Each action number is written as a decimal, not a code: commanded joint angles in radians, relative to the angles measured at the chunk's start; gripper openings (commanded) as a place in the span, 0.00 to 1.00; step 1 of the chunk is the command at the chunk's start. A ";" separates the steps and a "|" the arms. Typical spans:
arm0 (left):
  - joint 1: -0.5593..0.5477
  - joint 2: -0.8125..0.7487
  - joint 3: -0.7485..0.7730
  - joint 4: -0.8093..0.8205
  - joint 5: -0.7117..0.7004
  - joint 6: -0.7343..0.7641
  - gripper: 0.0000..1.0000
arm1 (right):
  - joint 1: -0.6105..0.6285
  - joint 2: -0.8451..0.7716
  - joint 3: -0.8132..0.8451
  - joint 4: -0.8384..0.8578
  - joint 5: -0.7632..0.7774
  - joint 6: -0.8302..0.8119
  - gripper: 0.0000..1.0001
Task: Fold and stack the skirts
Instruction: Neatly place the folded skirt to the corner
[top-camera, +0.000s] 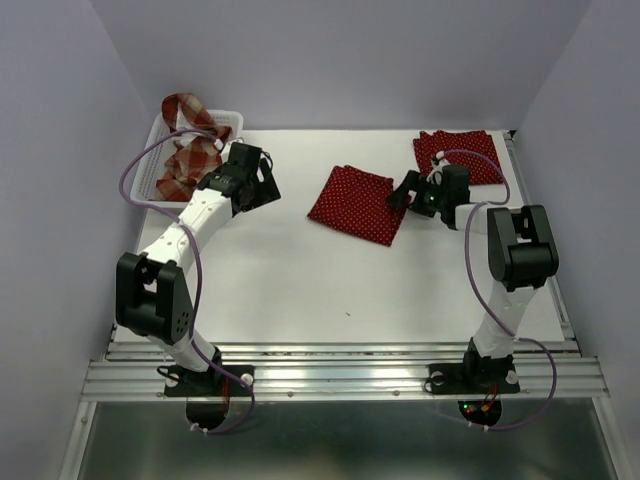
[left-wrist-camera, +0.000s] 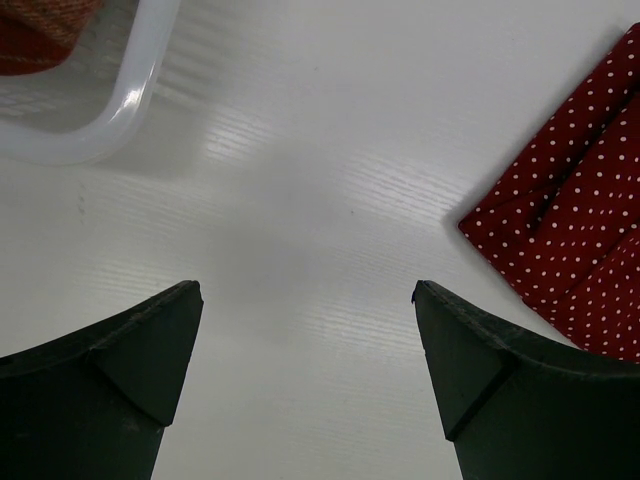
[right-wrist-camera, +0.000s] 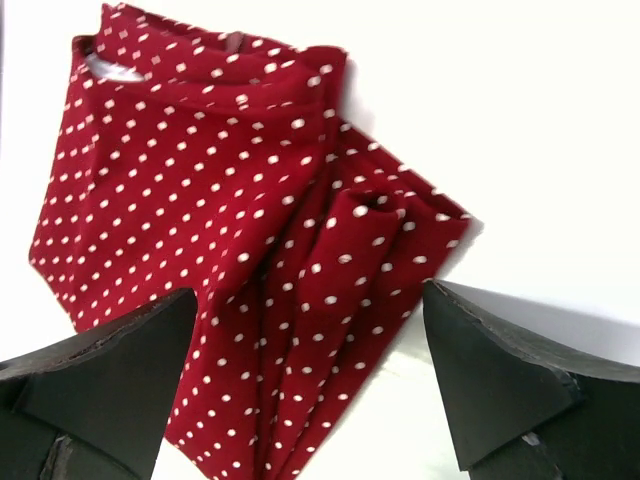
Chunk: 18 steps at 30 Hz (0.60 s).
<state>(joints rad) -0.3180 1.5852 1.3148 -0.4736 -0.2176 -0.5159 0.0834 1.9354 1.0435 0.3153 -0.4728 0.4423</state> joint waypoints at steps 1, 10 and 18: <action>0.008 -0.008 0.041 -0.011 -0.017 0.011 0.99 | -0.005 0.028 0.100 -0.053 -0.011 -0.077 1.00; 0.008 -0.025 0.004 0.015 0.006 0.007 0.99 | 0.047 -0.099 0.095 -0.304 0.334 0.010 1.00; 0.010 -0.028 -0.003 0.032 0.021 0.014 0.99 | 0.151 -0.115 0.133 -0.412 0.520 0.125 1.00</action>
<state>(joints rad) -0.3122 1.5852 1.3170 -0.4667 -0.2001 -0.5159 0.2081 1.8591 1.1374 -0.0460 -0.0784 0.4976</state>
